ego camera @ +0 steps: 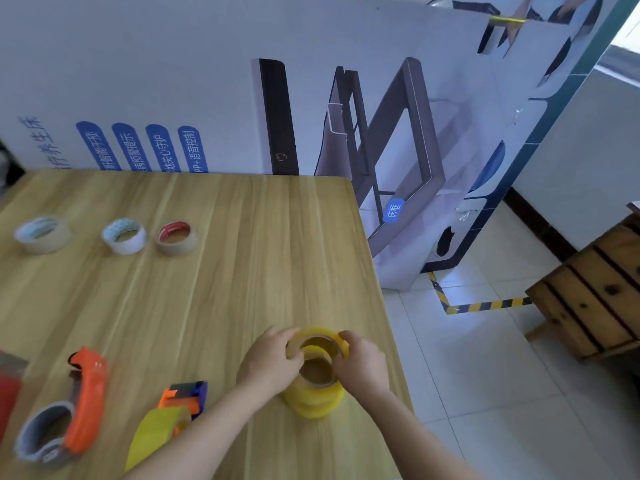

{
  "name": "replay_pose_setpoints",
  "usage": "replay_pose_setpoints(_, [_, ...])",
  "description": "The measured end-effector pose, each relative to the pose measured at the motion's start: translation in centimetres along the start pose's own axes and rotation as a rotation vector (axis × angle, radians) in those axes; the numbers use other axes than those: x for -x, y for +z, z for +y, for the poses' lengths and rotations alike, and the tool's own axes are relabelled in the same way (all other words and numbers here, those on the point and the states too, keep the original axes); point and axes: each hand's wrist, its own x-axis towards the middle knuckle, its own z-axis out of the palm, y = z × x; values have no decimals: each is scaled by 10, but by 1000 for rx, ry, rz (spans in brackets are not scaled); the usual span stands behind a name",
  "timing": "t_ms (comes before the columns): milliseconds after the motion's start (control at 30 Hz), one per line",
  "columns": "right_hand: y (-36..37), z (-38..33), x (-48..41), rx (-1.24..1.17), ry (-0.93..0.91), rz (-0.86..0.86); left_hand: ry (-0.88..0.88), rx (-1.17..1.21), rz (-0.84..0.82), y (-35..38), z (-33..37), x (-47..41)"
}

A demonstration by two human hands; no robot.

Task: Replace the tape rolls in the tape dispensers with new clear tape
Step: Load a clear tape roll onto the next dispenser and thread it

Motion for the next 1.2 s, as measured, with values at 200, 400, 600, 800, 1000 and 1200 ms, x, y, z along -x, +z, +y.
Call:
replay_pose_setpoints(200, [-34,-37,-1,-503,39,-197,-89,1153,-85,-51,9,7])
replay_pose_setpoints(400, [-44,-79,-1,-728,29,-383,96,1354,-168,-101,3,18])
replay_pose_setpoints(600, [-46,-115,16,-707,-135,-372,-70,1199,20,-148,12,27])
replay_pose_setpoints(800, [-60,-166,49,-947,-461,-344,-295,1157,24,-201,0,38])
replay_pose_setpoints(1000, [-46,-221,74,-1099,-551,-392,-139,1050,86,-240,-29,63])
replay_pose_setpoints(1200, [-27,-275,111,-1216,-529,-462,178,974,238,-270,-65,105])
